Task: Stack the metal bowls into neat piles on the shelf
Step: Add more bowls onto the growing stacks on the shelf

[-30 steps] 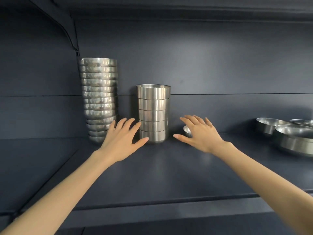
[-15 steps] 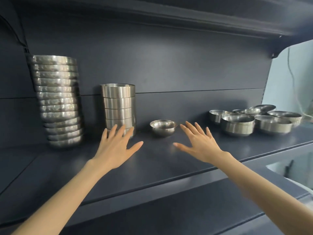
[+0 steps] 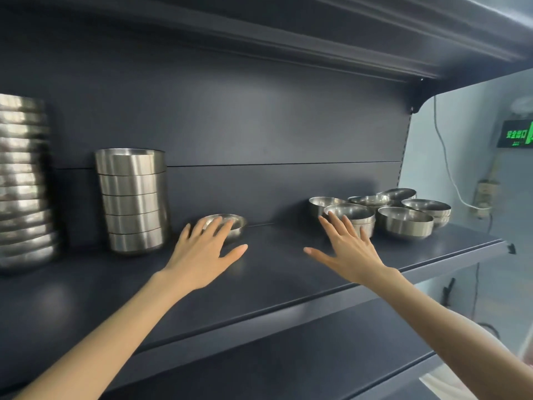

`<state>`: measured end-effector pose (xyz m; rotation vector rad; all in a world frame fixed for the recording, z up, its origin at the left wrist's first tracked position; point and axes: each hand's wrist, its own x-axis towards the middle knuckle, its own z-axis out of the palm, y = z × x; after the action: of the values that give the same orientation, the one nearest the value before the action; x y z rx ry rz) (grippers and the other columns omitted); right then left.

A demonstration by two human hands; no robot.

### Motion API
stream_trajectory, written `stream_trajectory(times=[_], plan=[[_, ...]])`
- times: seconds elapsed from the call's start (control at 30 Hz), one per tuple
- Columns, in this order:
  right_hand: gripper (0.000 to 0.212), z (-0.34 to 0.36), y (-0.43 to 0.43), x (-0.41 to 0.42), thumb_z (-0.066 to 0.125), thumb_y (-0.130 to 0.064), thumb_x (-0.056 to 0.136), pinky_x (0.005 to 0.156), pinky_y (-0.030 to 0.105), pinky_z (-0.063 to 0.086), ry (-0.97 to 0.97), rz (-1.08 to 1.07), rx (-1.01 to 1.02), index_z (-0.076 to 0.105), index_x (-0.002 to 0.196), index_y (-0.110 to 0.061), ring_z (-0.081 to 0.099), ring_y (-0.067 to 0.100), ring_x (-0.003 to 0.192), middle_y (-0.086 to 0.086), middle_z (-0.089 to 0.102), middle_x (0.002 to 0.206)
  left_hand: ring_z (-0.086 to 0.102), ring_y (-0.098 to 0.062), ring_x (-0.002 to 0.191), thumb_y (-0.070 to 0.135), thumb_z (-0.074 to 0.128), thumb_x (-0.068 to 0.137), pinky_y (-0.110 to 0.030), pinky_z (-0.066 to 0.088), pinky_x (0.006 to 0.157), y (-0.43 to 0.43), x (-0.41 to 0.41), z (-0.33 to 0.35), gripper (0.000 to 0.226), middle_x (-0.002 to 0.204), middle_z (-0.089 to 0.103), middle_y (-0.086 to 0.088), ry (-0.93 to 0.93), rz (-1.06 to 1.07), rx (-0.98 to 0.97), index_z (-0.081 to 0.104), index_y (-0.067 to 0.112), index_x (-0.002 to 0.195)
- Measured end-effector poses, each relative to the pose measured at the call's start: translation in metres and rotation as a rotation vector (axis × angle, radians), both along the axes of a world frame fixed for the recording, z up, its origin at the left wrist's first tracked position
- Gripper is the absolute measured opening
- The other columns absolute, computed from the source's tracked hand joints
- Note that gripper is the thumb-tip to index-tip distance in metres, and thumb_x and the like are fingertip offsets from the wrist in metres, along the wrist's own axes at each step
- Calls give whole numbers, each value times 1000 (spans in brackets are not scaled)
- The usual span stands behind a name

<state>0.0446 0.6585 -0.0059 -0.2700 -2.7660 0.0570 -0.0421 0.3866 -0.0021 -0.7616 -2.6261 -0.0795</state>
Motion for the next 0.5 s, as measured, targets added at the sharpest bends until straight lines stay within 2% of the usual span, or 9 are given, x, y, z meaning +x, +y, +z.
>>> stream_trajectory(times=[0.1,0.23,0.3,0.5], plan=[[88,-1,37,10,35,-72,88,120,48,5,10,-16,-10,1,156,-26,-5,24,150,-3,-4,164,19,-20,145,85,-30,55,-41,18,116,38,6,1,125,158,22,3,8,-27,12,20,23,152],[90,1,86,21,38,-72,87,119,49,7,16,-15,-30,5,156,-25,-2,23,151,-4,-1,164,10,-21,148,74,4,82,-41,13,119,87,18,0,88,161,11,2,-45,-32,20,9,24,154],[90,6,107,24,39,-72,86,119,48,9,14,-15,-24,5,156,-25,-1,22,151,-3,0,164,9,-22,148,69,15,90,-41,12,119,108,22,4,78,162,10,2,-49,-27,17,9,24,154],[91,20,152,17,44,-70,87,119,47,14,28,23,-32,10,155,-22,7,21,150,-1,5,163,13,-23,147,65,21,94,-42,16,117,154,19,8,73,161,14,1,-29,-23,45,13,23,153]])
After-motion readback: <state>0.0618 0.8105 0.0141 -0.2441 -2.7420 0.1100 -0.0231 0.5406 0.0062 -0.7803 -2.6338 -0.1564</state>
